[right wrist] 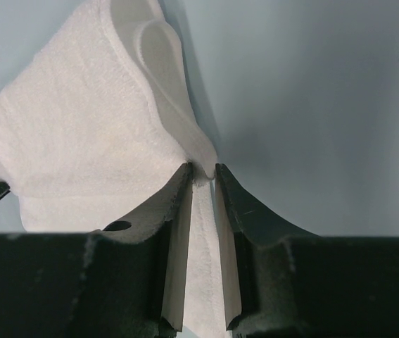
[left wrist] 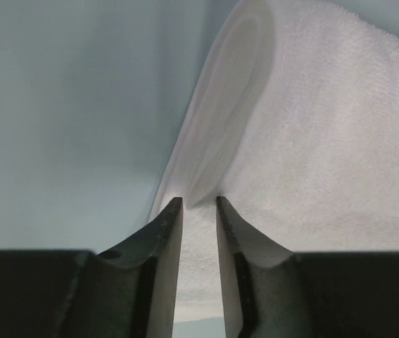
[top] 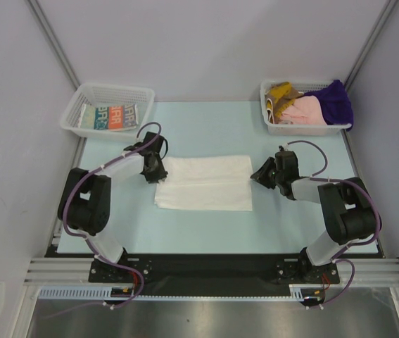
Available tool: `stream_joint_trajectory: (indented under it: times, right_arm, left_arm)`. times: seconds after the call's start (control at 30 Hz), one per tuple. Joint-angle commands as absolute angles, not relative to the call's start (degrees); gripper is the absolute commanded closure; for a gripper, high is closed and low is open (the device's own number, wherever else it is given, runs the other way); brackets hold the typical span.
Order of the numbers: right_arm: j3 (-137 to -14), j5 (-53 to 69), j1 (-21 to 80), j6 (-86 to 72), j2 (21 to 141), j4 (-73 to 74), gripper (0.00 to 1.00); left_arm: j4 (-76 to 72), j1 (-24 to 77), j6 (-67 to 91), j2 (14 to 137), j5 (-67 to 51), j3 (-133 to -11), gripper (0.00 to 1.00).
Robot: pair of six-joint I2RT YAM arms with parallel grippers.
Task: Fold and stack the towels
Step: Fold the towel
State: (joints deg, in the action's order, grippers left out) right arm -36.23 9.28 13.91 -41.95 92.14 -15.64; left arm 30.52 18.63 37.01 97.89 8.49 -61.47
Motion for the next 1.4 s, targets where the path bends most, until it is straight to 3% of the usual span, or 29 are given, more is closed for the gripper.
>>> stream_joint_trajectory:
  times: [0.0,0.07,0.17,0.33,0.47,0.63,0.73,0.83,0.9,1.1,1.37]
  right_arm:
    - [-37.71,8.61,13.8,-41.49,92.02,-16.08,0.76]
    - [-37.71,8.61,13.97,-41.48,91.93,-15.73,0.76]
    - [-37.71,8.44,13.97,-41.4,91.76,-15.73,0.76]
    - [-38.23,8.79,14.15,-41.05,92.9,-15.91,0.76]
    - [-38.58,8.88,14.15,-40.96,93.34,-15.73,0.76]
    - [-39.37,8.79,14.41,-40.87,93.6,-15.38,0.77]
    - [-39.64,8.79,14.59,-40.96,94.04,-15.38,0.77]
    - [-39.9,8.61,14.77,-40.87,94.04,-15.12,0.82]
    - [-40.16,8.53,14.77,-40.78,93.87,-14.77,0.87]
    - [-41.74,7.74,14.77,-39.64,92.38,-12.4,0.96]
    - [-42.98,7.03,14.85,-38.94,85.71,-7.74,1.0]
  left_arm:
    - [29.27,18.9,36.3,95.71,8.35,-60.47,0.71]
    - [29.18,18.81,36.47,96.41,8.17,-60.38,0.78]
    - [28.48,18.81,36.56,96.77,7.91,-60.2,0.79]
    - [28.13,18.72,36.04,97.65,8.26,-60.12,0.71]
    - [27.95,18.63,35.6,97.82,7.56,-59.94,0.59]
    - [27.51,18.63,35.33,98.0,6.94,-59.77,0.6]
    - [27.07,18.54,35.16,98.79,6.42,-59.85,0.7]
    - [26.46,18.28,34.89,99.4,5.63,-59.85,0.9]
    - [26.02,18.11,34.72,99.67,5.28,-60.03,0.98]
    - [27.42,17.14,33.4,99.67,5.54,-62.75,1.0]
    - [31.02,16.08,31.82,95.54,6.68,-66.44,1.0]
